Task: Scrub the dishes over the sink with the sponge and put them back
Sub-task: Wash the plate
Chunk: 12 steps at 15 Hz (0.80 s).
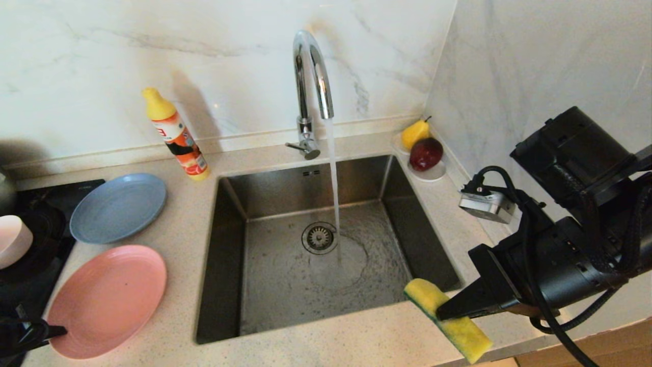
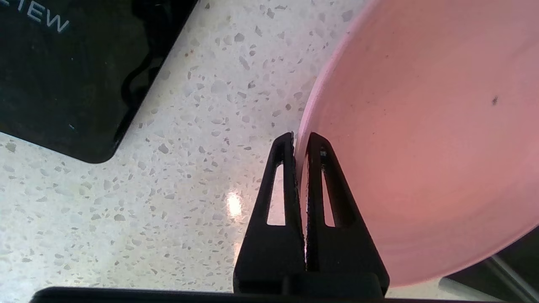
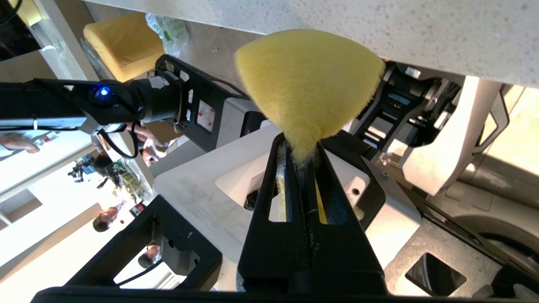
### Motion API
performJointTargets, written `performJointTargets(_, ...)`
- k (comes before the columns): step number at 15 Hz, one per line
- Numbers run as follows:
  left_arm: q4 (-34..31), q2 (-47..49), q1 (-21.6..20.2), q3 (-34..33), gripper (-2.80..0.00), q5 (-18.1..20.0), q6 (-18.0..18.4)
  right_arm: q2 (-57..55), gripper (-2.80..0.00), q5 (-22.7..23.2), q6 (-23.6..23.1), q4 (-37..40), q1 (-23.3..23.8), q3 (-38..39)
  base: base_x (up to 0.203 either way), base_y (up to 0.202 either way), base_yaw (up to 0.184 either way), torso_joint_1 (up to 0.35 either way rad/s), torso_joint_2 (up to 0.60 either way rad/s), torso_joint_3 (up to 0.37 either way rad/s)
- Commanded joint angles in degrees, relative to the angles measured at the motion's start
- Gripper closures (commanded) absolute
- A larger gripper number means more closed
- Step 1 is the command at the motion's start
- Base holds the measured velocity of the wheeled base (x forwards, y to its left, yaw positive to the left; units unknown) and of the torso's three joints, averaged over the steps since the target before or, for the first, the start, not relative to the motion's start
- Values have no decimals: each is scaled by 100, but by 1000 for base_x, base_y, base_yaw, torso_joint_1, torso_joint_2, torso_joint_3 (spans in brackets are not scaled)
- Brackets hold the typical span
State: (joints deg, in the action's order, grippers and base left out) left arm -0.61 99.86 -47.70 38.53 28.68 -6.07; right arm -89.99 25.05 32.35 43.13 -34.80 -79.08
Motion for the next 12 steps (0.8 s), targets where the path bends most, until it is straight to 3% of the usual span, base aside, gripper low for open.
performJointTargets(1, -15, -206, 0, -96, 0, 15, 18, -1, 0, 17, 17, 29, -9, -2, 0, 0, 0, 0, 0, 0)
performJointTargets(5, -106, -1009, 1, -320, 0, 212, 55, -18, 0, 17, 17, 29, -9, 6, 0, 0, 0, 0, 0, 0)
performJointTargets(8, -561, -1955, 113, -350, 0, 269, 126, -27, 0, 17, 17, 21, -18, -20, 0, 0, 0, 0, 0, 0)
performJointTargets(12, -1605, -2870, 842, 99, 0, 305, 192, -54, 0, 17, 8, 20, -26, -11, 0, 0, 0, 0, 0, 0)
